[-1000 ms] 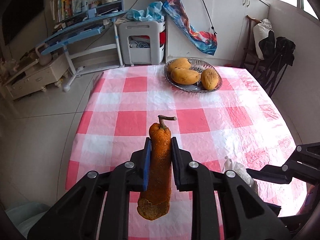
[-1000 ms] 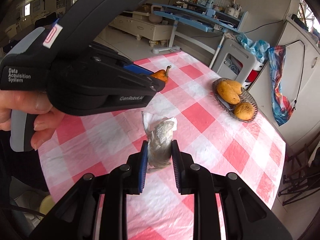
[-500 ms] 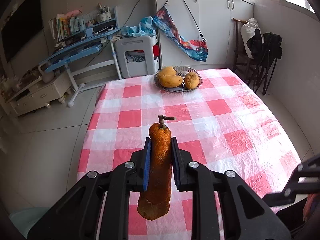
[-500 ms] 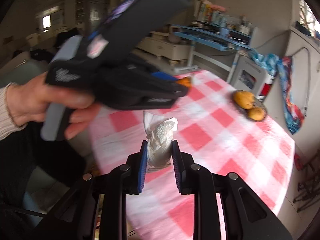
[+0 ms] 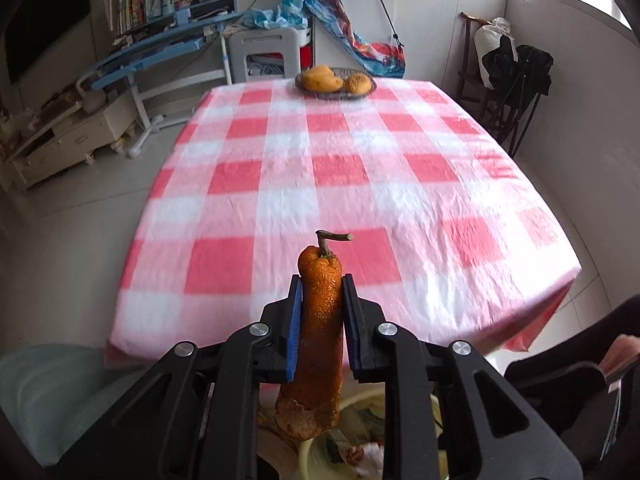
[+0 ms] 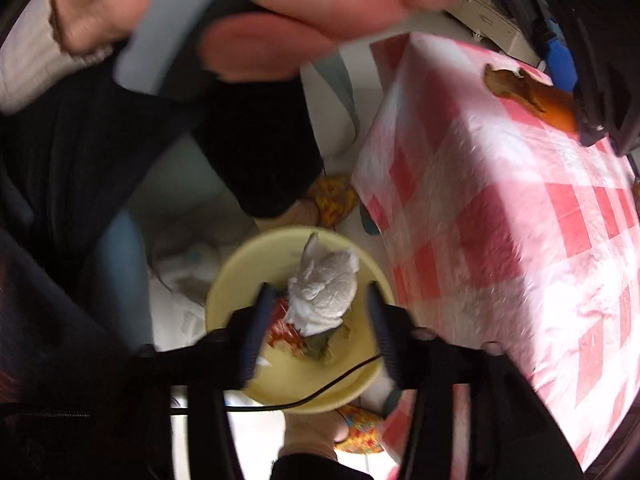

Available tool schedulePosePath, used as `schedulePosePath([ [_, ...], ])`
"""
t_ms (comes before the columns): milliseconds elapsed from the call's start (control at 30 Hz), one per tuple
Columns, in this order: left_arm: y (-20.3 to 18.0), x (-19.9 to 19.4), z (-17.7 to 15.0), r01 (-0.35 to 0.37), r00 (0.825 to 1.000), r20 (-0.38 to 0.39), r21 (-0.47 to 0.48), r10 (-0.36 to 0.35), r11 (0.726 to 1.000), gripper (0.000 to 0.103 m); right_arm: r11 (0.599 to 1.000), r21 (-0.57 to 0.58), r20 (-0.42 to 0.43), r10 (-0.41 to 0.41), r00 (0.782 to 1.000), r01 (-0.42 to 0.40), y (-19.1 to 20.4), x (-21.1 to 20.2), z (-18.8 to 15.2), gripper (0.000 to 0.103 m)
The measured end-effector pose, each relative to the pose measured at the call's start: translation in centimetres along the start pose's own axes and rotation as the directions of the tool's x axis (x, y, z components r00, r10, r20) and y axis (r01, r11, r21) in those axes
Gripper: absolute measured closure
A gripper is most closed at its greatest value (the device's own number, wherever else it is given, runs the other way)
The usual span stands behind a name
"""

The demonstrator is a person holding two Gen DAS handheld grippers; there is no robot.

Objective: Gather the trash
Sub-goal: 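Carry the peel and tissue over the yellow bucket with both tools, then open both tools over the yellow bucket to drop the peel and tissue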

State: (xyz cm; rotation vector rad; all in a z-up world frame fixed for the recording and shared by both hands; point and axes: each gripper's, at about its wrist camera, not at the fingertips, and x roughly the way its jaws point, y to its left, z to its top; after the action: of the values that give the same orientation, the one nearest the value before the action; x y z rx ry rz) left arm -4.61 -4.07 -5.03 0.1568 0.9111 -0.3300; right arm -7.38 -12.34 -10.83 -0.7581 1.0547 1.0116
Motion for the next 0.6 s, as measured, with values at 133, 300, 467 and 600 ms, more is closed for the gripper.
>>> schedulePosePath([
  [133, -0.1, -0.8, -3.9, 0.03, 0.997, -0.074, -0.048, -0.034, 0.998, 0.084, 0.994, 0.021, -0.036, -0.102, 0.994, 0.103, -0.5, 0.1, -1.2, 0.044],
  [300, -0.2, -1.7, -8.5, 0.063, 0.984, -0.156, -0.12, -0.082, 0.991, 0.084, 0.935, 0.092, -0.063, -0.338, 0.939, 0.343, -2.2, -0.4, -2.4, 0.028],
  [467, -1.2, -1.8, -11.1, 0.109, 0.961, -0.24, -0.124, -0.137, 0.986, 0.071, 0.813, 0.189, -0.039, -0.555, 0.831, 0.551, -3.4, -3.4, -2.6, 0.015],
  [600, -1.3, -3.5, -11.3, 0.071, 0.976, -0.195, -0.115, -0.093, 0.991, 0.046, 0.708, 0.29, -0.02, -0.669, 0.743, 0.644, -1.9, -7.2, -2.6, 0.01],
])
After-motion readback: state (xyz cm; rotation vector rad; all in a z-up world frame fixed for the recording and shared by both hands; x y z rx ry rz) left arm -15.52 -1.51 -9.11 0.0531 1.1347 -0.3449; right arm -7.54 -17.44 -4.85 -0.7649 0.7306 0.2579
